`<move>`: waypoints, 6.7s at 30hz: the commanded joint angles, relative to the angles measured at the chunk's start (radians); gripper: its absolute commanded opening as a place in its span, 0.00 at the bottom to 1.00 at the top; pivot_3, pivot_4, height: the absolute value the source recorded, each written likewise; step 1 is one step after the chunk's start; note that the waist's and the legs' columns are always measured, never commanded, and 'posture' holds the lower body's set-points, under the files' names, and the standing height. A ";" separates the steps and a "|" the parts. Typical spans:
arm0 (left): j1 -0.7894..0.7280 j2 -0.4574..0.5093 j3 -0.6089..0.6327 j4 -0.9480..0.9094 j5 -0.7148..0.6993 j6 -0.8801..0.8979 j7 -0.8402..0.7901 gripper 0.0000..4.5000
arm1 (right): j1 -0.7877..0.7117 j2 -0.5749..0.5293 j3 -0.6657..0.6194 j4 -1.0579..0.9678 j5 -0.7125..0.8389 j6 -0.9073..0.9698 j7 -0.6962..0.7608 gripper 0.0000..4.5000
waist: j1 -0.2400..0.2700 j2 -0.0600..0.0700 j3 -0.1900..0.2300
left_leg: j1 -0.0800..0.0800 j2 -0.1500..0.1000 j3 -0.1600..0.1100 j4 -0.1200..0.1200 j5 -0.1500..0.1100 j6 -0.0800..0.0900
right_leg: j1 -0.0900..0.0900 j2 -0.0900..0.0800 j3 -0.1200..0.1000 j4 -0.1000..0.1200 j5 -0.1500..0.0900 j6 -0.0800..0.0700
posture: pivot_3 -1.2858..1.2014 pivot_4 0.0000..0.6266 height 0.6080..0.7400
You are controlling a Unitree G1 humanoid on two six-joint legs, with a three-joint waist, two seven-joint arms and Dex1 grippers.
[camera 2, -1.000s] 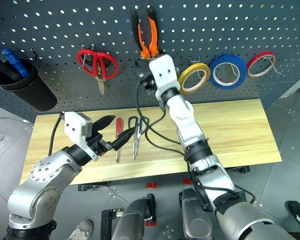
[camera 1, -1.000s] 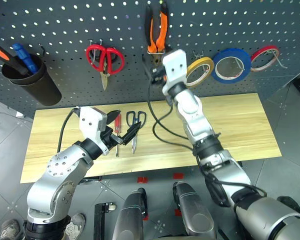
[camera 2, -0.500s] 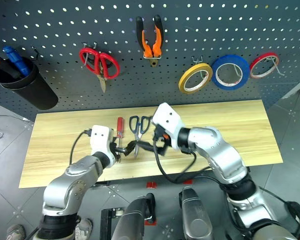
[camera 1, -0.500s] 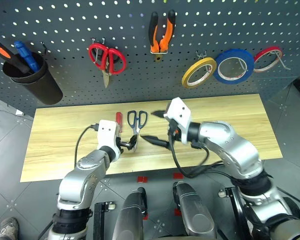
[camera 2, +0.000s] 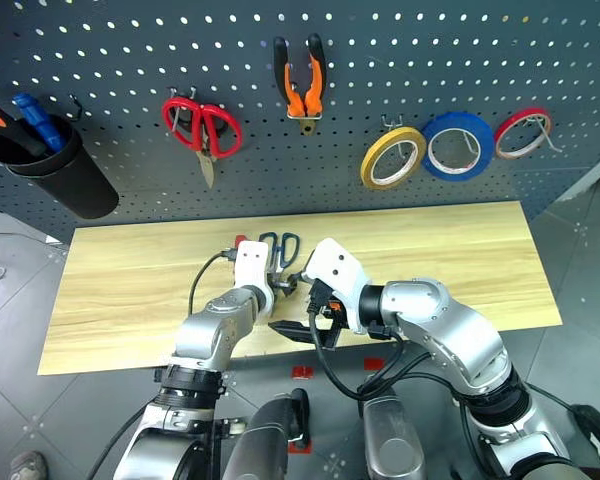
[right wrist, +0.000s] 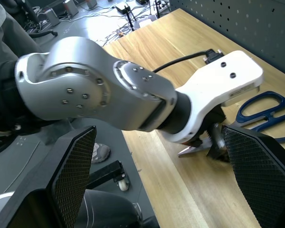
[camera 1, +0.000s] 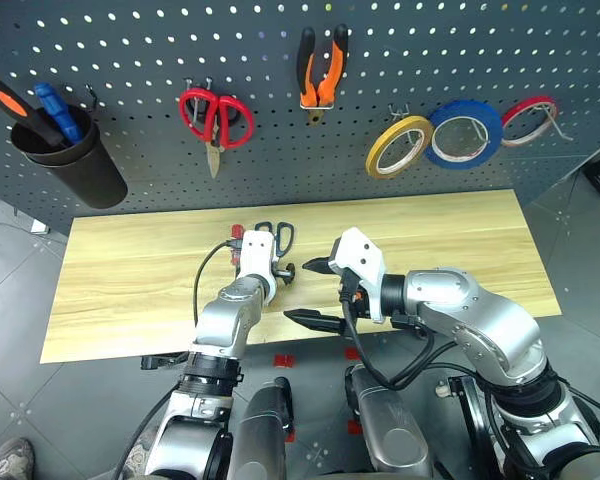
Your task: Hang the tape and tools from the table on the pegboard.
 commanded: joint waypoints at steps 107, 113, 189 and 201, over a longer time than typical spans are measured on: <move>-0.042 0.200 0.132 -0.054 -0.021 0.067 -0.226 1.00 | -0.192 0.105 -0.055 -0.002 0.143 0.054 -0.172 1.00 | -0.032 0.001 -0.013 | -0.004 -0.001 0.000 0.001 0.001 0.006 | -0.002 -0.001 0.001 -0.001 0.003 0.001 | 0.38 0.61 1.00; -0.157 0.188 0.099 0.235 0.002 -0.012 -0.276 1.00 | -0.201 0.127 -0.064 0.010 0.145 0.069 -0.187 1.00 | -0.038 0.001 -0.013 | -0.004 -0.001 0.001 0.001 0.001 0.006 | -0.003 0.000 0.001 -0.002 0.003 0.001 | 0.38 0.61 1.00; 0.037 0.522 0.622 -0.374 -0.121 -0.640 -0.149 0.83 | -0.361 0.147 -0.107 0.094 -0.035 -0.248 -0.117 1.00 | -0.085 -0.012 -0.068 | -0.005 -0.002 0.001 -0.001 0.006 -0.002 | -0.010 -0.001 0.000 0.003 0.006 -0.004 | 0.40 0.38 1.00; 0.119 0.441 0.436 -0.789 -0.175 -0.138 -0.020 0.89 | -0.190 0.154 -0.172 0.061 -0.021 -0.305 -0.144 1.00 | -0.084 -0.012 -0.103 | -0.005 -0.004 0.000 -0.001 0.006 -0.001 | -0.010 -0.001 0.001 0.006 0.006 -0.004 | 0.42 0.30 1.00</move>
